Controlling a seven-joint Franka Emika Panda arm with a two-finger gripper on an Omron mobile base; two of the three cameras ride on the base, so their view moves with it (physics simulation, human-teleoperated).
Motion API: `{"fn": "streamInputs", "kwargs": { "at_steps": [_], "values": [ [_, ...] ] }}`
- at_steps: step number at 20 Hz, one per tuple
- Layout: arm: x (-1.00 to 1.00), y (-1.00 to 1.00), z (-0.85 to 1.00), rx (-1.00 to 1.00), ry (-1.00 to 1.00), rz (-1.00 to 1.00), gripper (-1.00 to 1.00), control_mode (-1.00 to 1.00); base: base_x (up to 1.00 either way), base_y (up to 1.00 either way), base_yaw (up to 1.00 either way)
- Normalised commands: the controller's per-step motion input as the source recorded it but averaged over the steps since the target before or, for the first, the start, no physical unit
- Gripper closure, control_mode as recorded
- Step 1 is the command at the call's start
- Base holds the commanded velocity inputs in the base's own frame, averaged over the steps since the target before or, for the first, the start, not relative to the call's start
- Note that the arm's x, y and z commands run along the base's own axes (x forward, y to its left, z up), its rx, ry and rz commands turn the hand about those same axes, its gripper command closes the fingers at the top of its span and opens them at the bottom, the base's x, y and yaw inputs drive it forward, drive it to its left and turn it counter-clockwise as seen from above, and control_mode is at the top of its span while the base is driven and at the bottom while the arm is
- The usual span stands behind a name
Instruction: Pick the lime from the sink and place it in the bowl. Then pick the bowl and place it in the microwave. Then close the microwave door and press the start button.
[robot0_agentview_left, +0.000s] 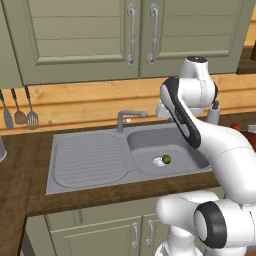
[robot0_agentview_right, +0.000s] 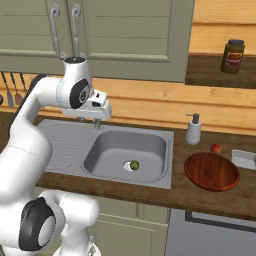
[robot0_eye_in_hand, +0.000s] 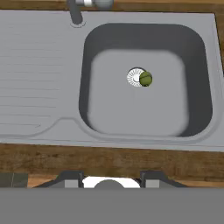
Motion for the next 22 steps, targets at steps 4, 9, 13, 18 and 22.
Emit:
{"fn": "streamInputs", "kwargs": {
  "at_steps": [4,9,13,18,22],
  "values": [
    [-0.34,-0.04,0.00,0.00,-0.03,0.00,-1.00,-1.00,0.00,0.00,0.00],
    [-0.37,-0.34,-0.58,0.00,0.02,-0.01,-1.00,-1.00,0.00,0.00,0.00],
    [0.38,-0.67,-1.00,0.00,0.15,0.00,-1.00,-1.00,0.00,0.00,0.00],
    [0.95,-0.34,-0.86,0.00,0.16,0.00,-1.00,-1.00,0.00,0.00,0.00],
    [0.68,-0.42,-0.64,0.00,0.15,0.00,-1.00,-1.00,0.00,0.00,0.00]
  ]
}}
